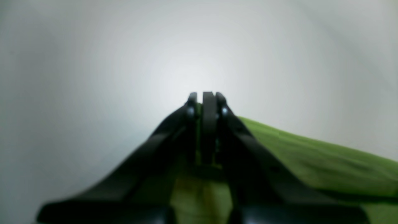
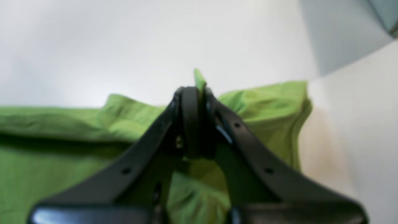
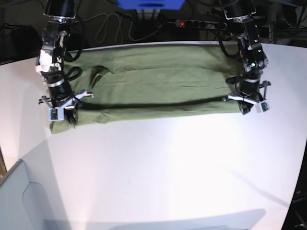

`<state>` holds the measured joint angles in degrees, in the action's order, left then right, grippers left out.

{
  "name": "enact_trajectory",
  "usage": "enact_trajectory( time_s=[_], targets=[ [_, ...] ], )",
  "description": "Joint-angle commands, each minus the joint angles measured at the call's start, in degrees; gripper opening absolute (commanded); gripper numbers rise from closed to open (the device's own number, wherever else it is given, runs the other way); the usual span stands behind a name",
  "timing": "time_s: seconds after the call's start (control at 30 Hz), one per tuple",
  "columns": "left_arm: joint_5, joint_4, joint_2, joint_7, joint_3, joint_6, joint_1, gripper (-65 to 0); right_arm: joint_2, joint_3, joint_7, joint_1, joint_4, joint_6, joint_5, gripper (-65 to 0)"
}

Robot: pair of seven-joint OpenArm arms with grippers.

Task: Fold the T-shirt properly
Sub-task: 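Fold the grasped middle toward the collar edge with both grippers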

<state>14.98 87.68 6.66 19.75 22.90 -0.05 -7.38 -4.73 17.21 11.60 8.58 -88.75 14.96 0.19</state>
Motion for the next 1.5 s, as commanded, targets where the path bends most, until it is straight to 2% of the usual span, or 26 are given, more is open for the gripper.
enact_trajectory(
  time_s=[0.0, 0.27, 0.6, 0.67, 0.77, 0.9, 1.0, 1.17, 1.47],
  targets=[
    [0.09, 0.63, 0.60, -1.42, 0.09, -0.08, -0.14, -65.0, -0.50, 0.24, -2.06, -0.36, -0.96, 0.29, 0.56, -64.8],
    [0.09, 0.10, 0.51, -1.42, 0.09, -0.08, -1.72, -65.0, 0.73, 3.58, -1.70, 1.57, -1.05, 0.29, 0.47, -64.8],
    [0.09, 0.10, 0.51, -1.42, 0.09, -0.08, -1.90, -65.0, 0.47, 3.49, -1.27, 1.93, -1.05, 0.29, 0.47, -64.3],
    [0.09, 0.28, 0.51, -1.42, 0.09, -0.08, -1.99, -65.0, 0.47, 3.49, 1.37, 1.66, -1.05, 0.29, 0.47, -60.6],
    [0.09, 0.72, 0.51, -1.33, 0.09, -0.08, -2.07, -65.0, 0.38, 3.49, 5.68, 1.31, -1.05, 0.29, 0.47, -49.5],
    [0.09, 2.30, 0.51, -1.33, 0.09, -0.08, -2.78, -65.0, 0.38, 3.49, 5.77, 1.40, -2.46, 0.29, 0.47, -34.0],
    [0.09, 3.71, 0.51, -1.33, 0.09, -0.08, -3.22, -65.0, 0.47, 3.49, 5.86, 1.84, -5.45, 0.29, 0.47, -27.8],
    [0.09, 6.78, 0.51, -1.15, 0.09, -0.08, -4.27, -65.0, 0.47, 3.49, 6.30, 1.84, -9.23, 0.29, 0.47, -26.8],
    [0.09, 9.86, 0.51, -1.24, 0.09, -0.08, -8.14, -65.0, 0.38, 3.14, 6.30, 1.84, -9.32, 0.29, 0.47, -26.8]
  ],
)
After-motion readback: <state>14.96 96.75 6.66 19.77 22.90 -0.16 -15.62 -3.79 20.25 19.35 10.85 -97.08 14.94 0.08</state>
